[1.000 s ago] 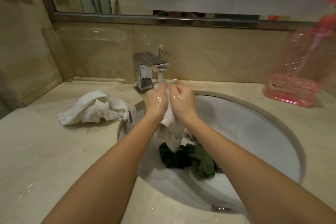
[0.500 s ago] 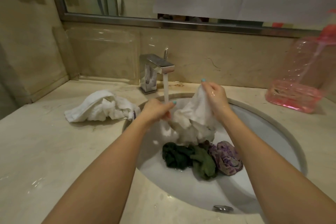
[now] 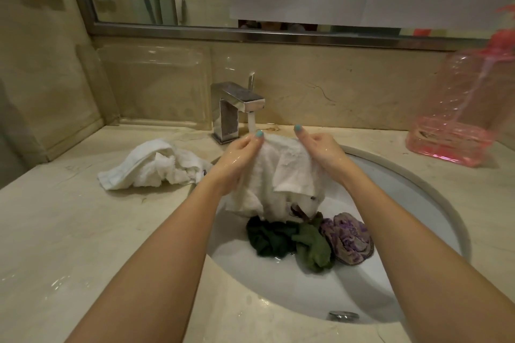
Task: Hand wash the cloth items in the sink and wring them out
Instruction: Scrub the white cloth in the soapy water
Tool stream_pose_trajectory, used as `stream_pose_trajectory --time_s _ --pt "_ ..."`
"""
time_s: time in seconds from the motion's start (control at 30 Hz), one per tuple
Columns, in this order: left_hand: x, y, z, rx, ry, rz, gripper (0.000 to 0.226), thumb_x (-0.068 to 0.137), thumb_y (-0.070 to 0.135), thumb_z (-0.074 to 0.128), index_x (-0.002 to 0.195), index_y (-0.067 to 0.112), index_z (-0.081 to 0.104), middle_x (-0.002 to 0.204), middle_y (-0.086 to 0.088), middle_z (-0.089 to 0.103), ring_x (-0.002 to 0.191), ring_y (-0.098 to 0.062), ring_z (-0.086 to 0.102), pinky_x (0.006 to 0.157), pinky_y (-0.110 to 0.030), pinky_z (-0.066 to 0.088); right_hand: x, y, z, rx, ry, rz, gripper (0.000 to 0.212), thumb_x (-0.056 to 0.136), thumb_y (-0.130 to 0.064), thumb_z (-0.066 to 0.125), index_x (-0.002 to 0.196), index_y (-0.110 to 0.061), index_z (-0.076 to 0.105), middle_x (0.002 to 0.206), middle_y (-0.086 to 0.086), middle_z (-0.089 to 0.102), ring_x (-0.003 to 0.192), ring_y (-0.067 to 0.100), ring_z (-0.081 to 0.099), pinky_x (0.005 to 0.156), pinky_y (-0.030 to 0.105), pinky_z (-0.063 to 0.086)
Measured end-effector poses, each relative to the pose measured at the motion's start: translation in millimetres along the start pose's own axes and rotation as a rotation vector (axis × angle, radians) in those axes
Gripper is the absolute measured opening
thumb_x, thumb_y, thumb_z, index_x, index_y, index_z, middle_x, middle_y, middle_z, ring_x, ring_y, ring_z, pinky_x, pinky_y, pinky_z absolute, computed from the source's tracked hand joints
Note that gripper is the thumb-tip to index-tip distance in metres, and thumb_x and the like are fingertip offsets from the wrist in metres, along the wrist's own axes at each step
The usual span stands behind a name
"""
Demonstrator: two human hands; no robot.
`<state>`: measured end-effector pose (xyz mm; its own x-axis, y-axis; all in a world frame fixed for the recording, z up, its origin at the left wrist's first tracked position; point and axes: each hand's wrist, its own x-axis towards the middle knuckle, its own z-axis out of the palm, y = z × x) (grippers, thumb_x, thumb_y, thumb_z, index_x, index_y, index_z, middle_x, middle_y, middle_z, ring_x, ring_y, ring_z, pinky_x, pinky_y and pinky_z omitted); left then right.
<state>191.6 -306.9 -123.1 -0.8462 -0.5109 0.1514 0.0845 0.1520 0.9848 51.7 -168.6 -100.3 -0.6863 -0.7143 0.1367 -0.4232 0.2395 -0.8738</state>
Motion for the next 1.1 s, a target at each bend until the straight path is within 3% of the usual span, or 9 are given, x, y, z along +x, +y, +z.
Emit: stream_pose_trajectory --time_s 0.17,0.3,0.4,0.57,0.67,0.73,0.9,1.03,1.1 --pt "7.5 -1.8 3.7 -0.024 0.264 -0.033 0.036 0.104 0.040 0.039 0.107 0.010 0.060 0.106 -0.006 0.062 0.100 -0.019 0.058 0.093 -0.033 0.047 -1.4 30.7 -7.4 -0.073 -0.401 0.160 0.029 0.090 -0.033 0.066 0.077 -0.008 0.068 0.079 0.006 0.061 0.074 0.020 0.053 0.069 0.029 0.040" --pt "10.7 1.3 -11.9 -0.182 0.498 -0.044 0.035 0.106 0.034 0.033 0.113 0.013 0.060 0.114 -0.010 0.064 0.109 -0.023 0.061 0.100 -0.043 0.049 -1.5 36.8 -10.1 -0.098 -0.215 0.145 0.018 0.098 -0.020 0.054 0.082 -0.017 0.062 0.092 -0.002 0.060 0.091 0.017 0.051 0.075 0.027 0.040" --pt "10.0 4.1 -6.6 -0.247 0.407 -0.083 0.030 0.106 0.035 0.034 0.105 0.020 0.060 0.116 -0.013 0.063 0.111 -0.029 0.061 0.099 -0.049 0.050 3.3 29.6 8.6 0.135 -0.250 0.120 0.006 0.099 -0.018 0.050 0.097 -0.018 0.055 0.122 0.000 0.060 0.117 0.018 0.052 0.099 0.040 0.043" --pt "10.5 9.2 11.1 -0.289 0.246 -0.085 0.026 0.105 0.038 0.039 0.105 0.022 0.060 0.109 -0.010 0.064 0.104 -0.025 0.063 0.092 -0.043 0.052 3.2 43.3 36.9 -0.002 -0.563 0.231 0.046 0.098 -0.022 0.055 0.142 -0.018 0.042 0.145 -0.002 0.044 0.134 0.019 0.040 0.110 0.048 0.036" --pt "11.9 8.2 7.2 -0.303 0.286 -0.058 0.029 0.105 0.036 0.040 0.115 0.017 0.060 0.107 -0.009 0.065 0.107 -0.026 0.062 0.096 -0.043 0.051 0.9 38.9 26.0 0.024 -0.513 0.210 0.019 0.096 -0.023 0.058 0.115 -0.018 0.058 0.128 0.001 0.056 0.121 0.020 0.050 0.105 0.046 0.039" --pt "14.6 4.2 2.7 -0.278 0.374 -0.045 0.030 0.105 0.036 0.038 0.113 0.018 0.060 0.112 -0.010 0.065 0.111 -0.026 0.061 0.099 -0.042 0.050 1.5 35.1 15.0 0.188 -0.415 0.172 0.011 0.093 -0.024 0.061 0.095 -0.015 0.055 0.100 0.002 0.060 0.094 0.020 0.056 0.085 0.040 0.045" --pt "16.0 5.2 8.1 -0.227 0.411 -0.065 0.034 0.106 0.036 0.031 0.116 0.016 0.057 0.117 -0.009 0.062 0.110 -0.021 0.060 0.101 -0.040 0.049 -1.0 8.1 23.2 0.646 -0.194 0.111 0.013 0.098 -0.031 0.053 0.100 -0.018 0.053 0.090 0.004 0.059 0.085 0.022 0.056 0.077 0.041 0.048" --pt "15.3 5.7 31.2 -0.151 0.436 -0.144 0.041 0.103 0.038 0.039 0.138 0.017 0.047 0.128 -0.010 0.059 0.113 -0.027 0.061 0.098 -0.047 0.051 -10.2 -25.8 64.4 0.337 -0.022 -0.023 0.017 0.104 -0.025 0.040 0.108 -0.018 0.055 0.090 -0.007 0.057 0.082 0.008 0.056 0.071 0.017 0.049" --pt "16.6 3.0 27.8 -0.120 0.512 -0.189 0.030 0.101 0.030 0.043 0.122 0.015 0.057 0.118 -0.013 0.064 0.107 -0.030 0.063 0.096 -0.049 0.052 -17.1 -34.6 83.3 0.283 0.007 -0.067 0.018 0.102 -0.026 0.044 0.095 -0.017 0.058 0.083 -0.006 0.058 0.076 0.005 0.055 0.059 0.014 0.043"
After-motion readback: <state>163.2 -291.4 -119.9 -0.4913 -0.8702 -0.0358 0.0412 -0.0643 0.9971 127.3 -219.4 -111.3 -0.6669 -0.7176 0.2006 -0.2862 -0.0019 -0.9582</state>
